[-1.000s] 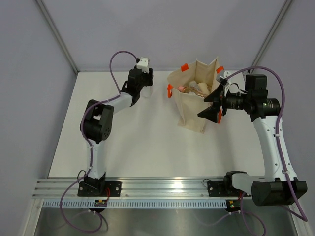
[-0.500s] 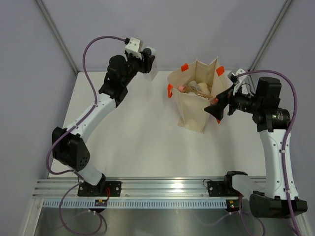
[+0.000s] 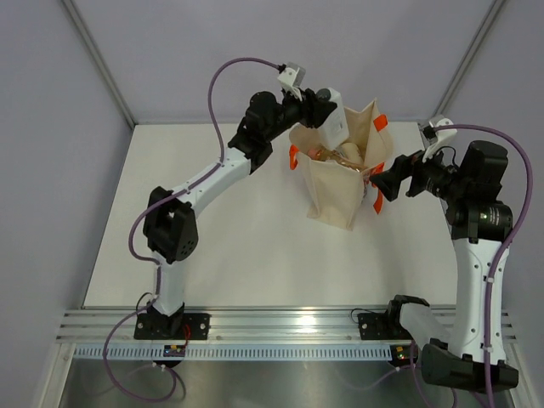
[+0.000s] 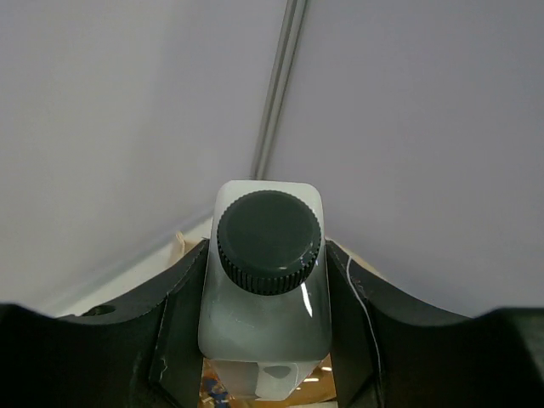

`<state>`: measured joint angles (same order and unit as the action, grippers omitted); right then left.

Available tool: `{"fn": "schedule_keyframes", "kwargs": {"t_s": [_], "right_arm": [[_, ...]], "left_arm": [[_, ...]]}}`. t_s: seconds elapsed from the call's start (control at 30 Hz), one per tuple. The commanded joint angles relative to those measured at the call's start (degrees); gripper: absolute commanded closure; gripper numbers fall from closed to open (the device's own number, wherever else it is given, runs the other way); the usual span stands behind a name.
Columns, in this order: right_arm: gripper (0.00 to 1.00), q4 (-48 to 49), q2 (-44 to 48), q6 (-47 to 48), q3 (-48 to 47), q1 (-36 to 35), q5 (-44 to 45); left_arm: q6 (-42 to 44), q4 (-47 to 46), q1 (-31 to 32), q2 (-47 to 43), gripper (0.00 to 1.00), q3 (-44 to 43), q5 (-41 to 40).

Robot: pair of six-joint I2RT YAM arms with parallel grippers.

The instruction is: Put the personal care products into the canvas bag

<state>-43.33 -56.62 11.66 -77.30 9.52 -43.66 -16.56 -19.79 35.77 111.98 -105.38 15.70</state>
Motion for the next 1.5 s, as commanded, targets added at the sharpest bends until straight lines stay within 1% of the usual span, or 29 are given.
{"fn": "schedule_keyframes", "kwargs": {"t_s": [0.0,0.07,0.2,0.37,0.43,0.5,0.57,0.6,0.63,0.67,0.7,0.73,0.77,0.87,0.9,0.93,1.0,1.03,1.23,1.47], "right_arm": [[0.00,1.5,2.7,-1.2,1.6,0.3,0.4],[0.01,1.8,3.4,-1.3,2.4,0.2,0.3],[0.00,2.3,4.1,-1.4,4.3,0.4,0.1],[0.01,3.6,4.8,-1.6,5.7,0.4,-0.2],[0.00,3.8,4.8,-1.7,6.1,0.5,-0.4],[0.01,4.0,4.9,-2.0,6.5,0.5,-0.5],[0.00,4.1,4.9,-1.9,6.7,0.6,-0.4],[0.00,4.1,5.1,-1.9,6.6,0.7,-0.4],[0.01,4.0,5.2,-1.8,6.8,0.7,-0.4],[0.01,4.0,5.4,-1.7,7.0,0.8,-0.4],[0.01,4.0,5.6,-1.7,7.2,0.8,-0.4],[0.00,4.0,5.8,-1.6,7.3,0.9,-0.3],[0.00,4.0,5.8,-1.6,7.6,0.9,-0.3],[0.00,4.0,5.9,-1.7,7.6,0.9,-0.2],[0.00,4.0,5.9,-1.6,7.6,0.9,-0.2],[0.00,4.0,5.9,-1.6,7.4,1.0,-0.2],[0.01,4.0,6.0,-1.7,7.3,1.0,-0.3],[0.00,4.0,6.1,-1.6,7.5,1.0,-0.3],[0.00,4.1,6.0,-1.8,7.6,1.1,-0.4],[0.00,4.7,6.0,-1.9,8.1,1.3,-0.8]], "left_arm": [[-7.3,-9.3,0.2,3.2,1.00,-5.4,2.9],[-10.0,-9.6,0.3,4.5,1.00,-5.3,3.5],[-13.3,-9.5,1.1,7.2,1.00,-6.7,7.7],[-17.7,-6.8,1.3,10.4,1.00,-10.2,11.9],[-18.1,-4.9,1.5,12.1,1.00,-12.0,12.5],[-17.2,1.5,1.9,14.1,1.00,-15.5,14.5],[-15.1,5.4,2.8,15.6,1.00,-17.3,15.0],[-14.3,6.4,3.1,15.7,0.90,-17.1,14.2],[-11.9,7.5,3.3,15.6,0.86,-16.7,13.1],[-10.3,9.9,3.9,15.8,0.85,-16.5,11.3],[-8.9,11.1,4.0,15.8,0.80,-16.5,10.5],[-7.3,12.0,4.2,16.0,0.73,-16.5,9.8],[-6.7,13.8,4.3,16.2,0.62,-16.5,8.2],[-3.6,16.2,4.3,16.6,0.45,-16.3,6.5],[-2.8,16.8,4.3,16.4,0.34,-16.3,5.3],[-0.6,17.3,4.3,15.6,0.14,-16.3,3.6],[0.2,17.3,4.1,15.0,0.04,-16.4,1.5],[0.6,17.3,4.0,14.8,0.01,-17.2,1.3],[1.0,18.8,3.0,15.2,0.01,-21.2,1.1],[2.0,19.7,2.7,14.1,0.01,-21.1,2.2]]}}
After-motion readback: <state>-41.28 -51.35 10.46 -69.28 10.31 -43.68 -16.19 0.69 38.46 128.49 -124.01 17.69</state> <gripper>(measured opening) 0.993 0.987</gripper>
